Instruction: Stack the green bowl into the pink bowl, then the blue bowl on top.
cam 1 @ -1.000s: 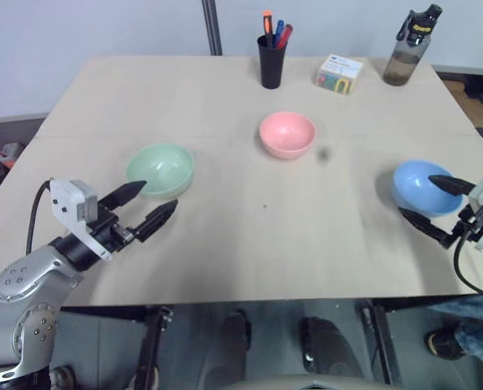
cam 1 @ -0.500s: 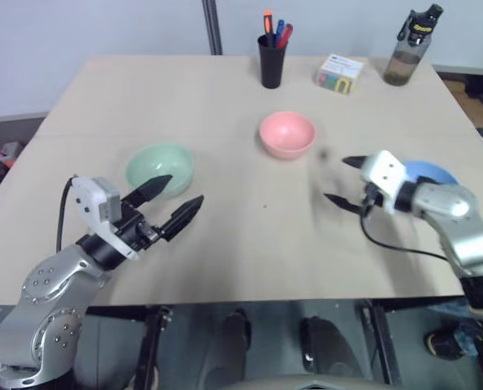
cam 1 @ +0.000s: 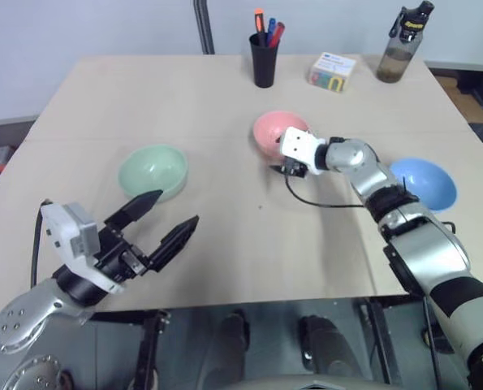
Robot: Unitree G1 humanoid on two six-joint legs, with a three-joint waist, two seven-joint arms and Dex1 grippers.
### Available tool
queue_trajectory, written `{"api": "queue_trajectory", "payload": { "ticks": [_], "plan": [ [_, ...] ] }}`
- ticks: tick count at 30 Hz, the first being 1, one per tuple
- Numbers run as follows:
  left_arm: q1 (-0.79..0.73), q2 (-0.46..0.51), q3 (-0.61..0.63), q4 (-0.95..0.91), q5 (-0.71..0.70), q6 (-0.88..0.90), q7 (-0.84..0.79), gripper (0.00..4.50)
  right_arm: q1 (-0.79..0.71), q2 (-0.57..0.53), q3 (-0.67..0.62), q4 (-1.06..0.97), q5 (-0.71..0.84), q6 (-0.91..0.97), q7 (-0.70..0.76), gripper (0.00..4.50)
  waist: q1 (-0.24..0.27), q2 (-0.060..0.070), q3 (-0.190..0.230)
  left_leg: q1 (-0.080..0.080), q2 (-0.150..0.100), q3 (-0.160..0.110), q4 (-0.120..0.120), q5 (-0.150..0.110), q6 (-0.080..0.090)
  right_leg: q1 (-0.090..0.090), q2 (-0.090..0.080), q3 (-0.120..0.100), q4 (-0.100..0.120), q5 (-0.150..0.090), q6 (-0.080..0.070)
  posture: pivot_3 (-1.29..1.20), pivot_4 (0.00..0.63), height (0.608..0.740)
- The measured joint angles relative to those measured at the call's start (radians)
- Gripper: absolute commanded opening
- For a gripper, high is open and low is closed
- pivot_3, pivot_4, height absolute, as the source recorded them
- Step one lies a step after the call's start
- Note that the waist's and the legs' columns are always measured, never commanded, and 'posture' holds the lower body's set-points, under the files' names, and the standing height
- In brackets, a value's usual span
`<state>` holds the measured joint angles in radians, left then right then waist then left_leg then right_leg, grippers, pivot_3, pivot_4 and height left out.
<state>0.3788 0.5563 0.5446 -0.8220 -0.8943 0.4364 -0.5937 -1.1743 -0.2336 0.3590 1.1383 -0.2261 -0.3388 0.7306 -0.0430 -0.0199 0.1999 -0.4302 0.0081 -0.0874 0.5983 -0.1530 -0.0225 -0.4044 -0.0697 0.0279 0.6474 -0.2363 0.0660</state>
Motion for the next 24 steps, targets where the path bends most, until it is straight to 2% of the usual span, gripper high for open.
{"api": "queue_trajectory", "payload": {
  "ticks": [1, 5, 11, 14, 17, 20, 21, 22, 23, 24],
  "plan": [
    [0.003, -0.001, 0.000, -0.002, 0.000, -0.001, 0.001, 4.50, -0.001, 0.002, 0.000, 0.006, -0.002, -0.002, 0.000, 1.65, 0.000, 0.000, 0.000, 0.000, 0.000, 0.000, 0.000, 0.000, 0.000, 0.000, 0.000, 0.000, 0.000, 0.000, 0.000, 0.00, 0.150, 0.740],
    [0.029, -0.011, 0.000, -0.023, 0.003, -0.017, 0.020, 4.50, -0.022, 0.019, 0.001, 0.065, -0.040, -0.036, -0.013, 0.08, -0.001, 0.000, 0.000, 0.001, 0.000, 0.000, 0.000, 0.000, 0.000, 0.000, 0.000, 0.000, 0.002, 0.000, 0.000, 0.00, 0.150, 0.740],
    [0.044, -0.014, 0.000, -0.029, 0.009, -0.043, 0.028, 4.50, -0.046, 0.028, 0.002, 0.093, -0.083, -0.078, -0.031, 0.08, -0.001, 0.000, 0.000, -0.001, 0.000, 0.000, 0.000, 0.000, 0.000, -0.004, 0.001, 0.001, 0.005, 0.000, 0.000, 0.00, 0.150, 0.740],
    [0.042, -0.013, -0.005, -0.028, 0.011, -0.052, 0.026, 4.50, -0.038, 0.013, -0.005, 0.049, -0.062, -0.106, 0.081, 0.08, 0.000, 0.000, 0.000, -0.001, 0.000, 0.001, 0.000, 0.000, 0.000, -0.004, 0.001, 0.001, 0.006, 0.000, 0.000, 0.00, 0.150, 0.740],
    [0.031, -0.007, -0.009, -0.027, 0.013, -0.058, 0.019, 4.50, 0.040, -0.032, -0.021, -0.142, 0.025, -0.075, 0.284, 0.08, 0.003, 0.000, 0.000, -0.001, 0.000, 0.000, 0.000, 0.000, 0.000, -0.004, 0.001, 0.001, 0.006, 0.000, 0.000, 0.00, 0.150, 0.740],
    [0.014, 0.006, -0.009, 0.005, 0.016, -0.060, 0.009, 4.50, 0.295, -0.136, -0.015, -0.590, 0.138, 0.113, 0.472, 0.08, 0.013, 0.000, 0.000, -0.001, 0.000, 0.000, 0.000, 0.000, 0.000, -0.003, 0.000, 0.001, 0.006, 0.000, 0.001, 0.00, 0.150, 0.740],
    [0.005, 0.009, -0.011, 0.019, 0.019, -0.059, 0.010, 4.50, 0.354, -0.158, -0.012, -0.691, 0.153, 0.178, 0.491, 0.71, 0.012, 0.001, 0.000, -0.001, 0.000, 0.000, 0.001, 0.000, 0.000, -0.004, 0.000, 0.001, 0.007, 0.000, 0.002, 0.00, 0.150, 0.740],
    [0.000, 0.010, -0.011, 0.029, 0.022, -0.058, 0.011, 4.50, 0.377, -0.166, -0.003, -0.740, 0.157, 0.220, 0.507, 0.84, 0.009, 0.001, 0.000, -0.001, 0.000, 0.000, 0.001, 0.000, 0.000, -0.004, 0.000, 0.001, 0.008, 0.000, 0.001, 0.00, 0.150, 0.740],
    [-0.012, 0.014, -0.018, 0.035, 0.029, -0.057, 0.012, 4.50, 0.400, -0.179, -0.001, -0.793, 0.159, 0.263, 0.514, 1.32, 0.004, 0.001, 0.000, 0.000, 0.000, 0.001, 0.001, 0.000, 0.000, -0.004, 0.000, 0.002, 0.009, -0.001, 0.001, 0.00, 0.150, 0.740],
    [-0.026, 0.024, -0.025, 0.045, 0.037, -0.057, 0.013, 4.50, 0.420, -0.193, -0.001, -0.855, 0.166, 0.313, 0.523, 1.60, 0.002, 0.001, 0.000, 0.001, 0.000, 0.001, 0.001, 0.001, -0.001, -0.004, 0.001, 0.002, 0.010, -0.001, 0.001, 0.00, 0.150, 0.740]
  ]
}}
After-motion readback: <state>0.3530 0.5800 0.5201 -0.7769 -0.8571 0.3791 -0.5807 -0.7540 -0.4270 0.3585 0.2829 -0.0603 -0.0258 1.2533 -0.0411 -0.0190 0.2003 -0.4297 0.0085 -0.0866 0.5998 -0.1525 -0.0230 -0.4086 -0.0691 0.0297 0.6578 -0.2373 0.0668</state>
